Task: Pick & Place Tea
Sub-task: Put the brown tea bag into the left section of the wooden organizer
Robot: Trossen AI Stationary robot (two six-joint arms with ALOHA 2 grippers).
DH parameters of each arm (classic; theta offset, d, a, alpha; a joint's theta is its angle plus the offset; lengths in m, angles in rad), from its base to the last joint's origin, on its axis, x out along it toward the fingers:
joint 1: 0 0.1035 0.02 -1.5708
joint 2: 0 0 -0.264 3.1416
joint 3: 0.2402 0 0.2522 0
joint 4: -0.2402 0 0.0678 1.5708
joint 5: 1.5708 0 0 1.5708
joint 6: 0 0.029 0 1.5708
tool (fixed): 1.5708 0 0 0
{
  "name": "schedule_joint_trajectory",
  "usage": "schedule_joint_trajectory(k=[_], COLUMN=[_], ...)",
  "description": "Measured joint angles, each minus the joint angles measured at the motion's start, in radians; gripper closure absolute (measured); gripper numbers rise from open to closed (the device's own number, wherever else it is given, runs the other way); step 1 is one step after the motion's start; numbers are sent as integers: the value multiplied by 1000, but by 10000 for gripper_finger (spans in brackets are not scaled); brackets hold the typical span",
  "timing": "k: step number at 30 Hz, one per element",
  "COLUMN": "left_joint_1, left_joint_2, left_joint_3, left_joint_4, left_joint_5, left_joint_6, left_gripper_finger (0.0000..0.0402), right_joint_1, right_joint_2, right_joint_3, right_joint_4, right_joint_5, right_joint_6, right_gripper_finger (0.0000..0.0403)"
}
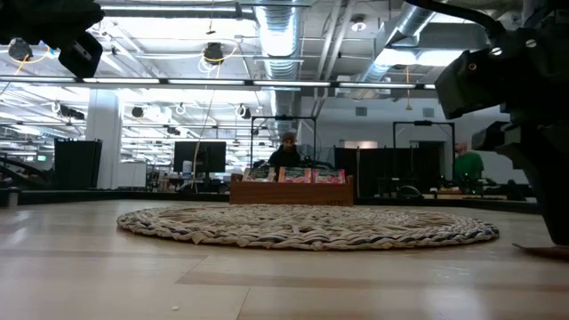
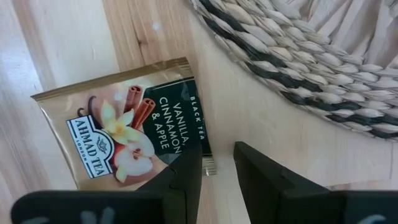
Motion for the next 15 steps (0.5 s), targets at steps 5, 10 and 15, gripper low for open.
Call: schedule_joint_trajectory(k=[5,10,15], left_joint_1=[0,0,0], left_joint_2=[0,0,0], left_joint_3=[0,0,0], left_joint_4=[0,0,0], left_joint_5=[0,0,0], left_joint_6=[1,1,2], left_gripper_finger=[380,380,380], right_joint_1=[-1,-1,-2], right_joint_2=[2,2,2], right_joint_3=[0,0,0], right_joint_4=[-10,-19,-28], right_joint_5=[-5,-11,-13], right_joint_6=[11,12,22], right_gripper_finger=[321,360,398])
